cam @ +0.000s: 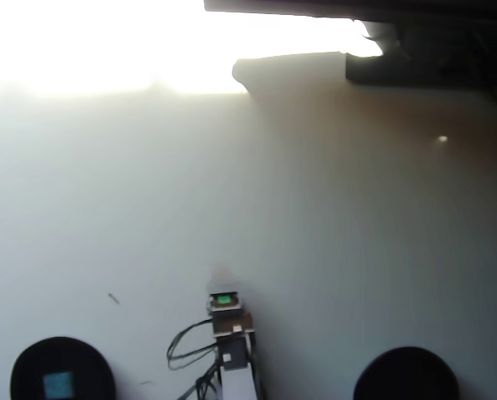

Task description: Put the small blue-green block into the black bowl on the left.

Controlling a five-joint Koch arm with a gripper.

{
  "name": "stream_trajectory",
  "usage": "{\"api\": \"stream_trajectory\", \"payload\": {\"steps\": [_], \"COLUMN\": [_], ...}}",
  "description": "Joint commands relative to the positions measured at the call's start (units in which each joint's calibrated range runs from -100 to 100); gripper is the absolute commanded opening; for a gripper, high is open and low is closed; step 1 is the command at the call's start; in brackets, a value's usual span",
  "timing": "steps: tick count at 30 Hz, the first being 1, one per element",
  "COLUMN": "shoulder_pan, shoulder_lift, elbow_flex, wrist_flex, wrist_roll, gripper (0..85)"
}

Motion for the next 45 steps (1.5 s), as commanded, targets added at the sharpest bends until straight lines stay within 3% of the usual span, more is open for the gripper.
{"api": "stream_trajectory", "payload": {"steps": [1, 5, 12, 19, 36, 39, 45], "shoulder_pan": [-2.0, -3.2, -1.5, -2.1, -5.0, -5.1, -5.2], "shoulder_lift": [4.6, 10.3, 19.4, 34.1, 34.3, 34.3, 34.3], "elbow_flex": [0.5, 0.5, -1.5, -1.7, -2.0, -2.0, -2.0], "wrist_flex": [5.8, 8.5, 12.3, 21.4, 21.3, 21.3, 21.3], "wrist_roll": [1.0, 1.2, 0.2, 0.0, -0.3, -0.2, -0.2], "gripper": [37.1, 37.1, 45.5, 45.7, 45.5, 49.8, 49.8]}}
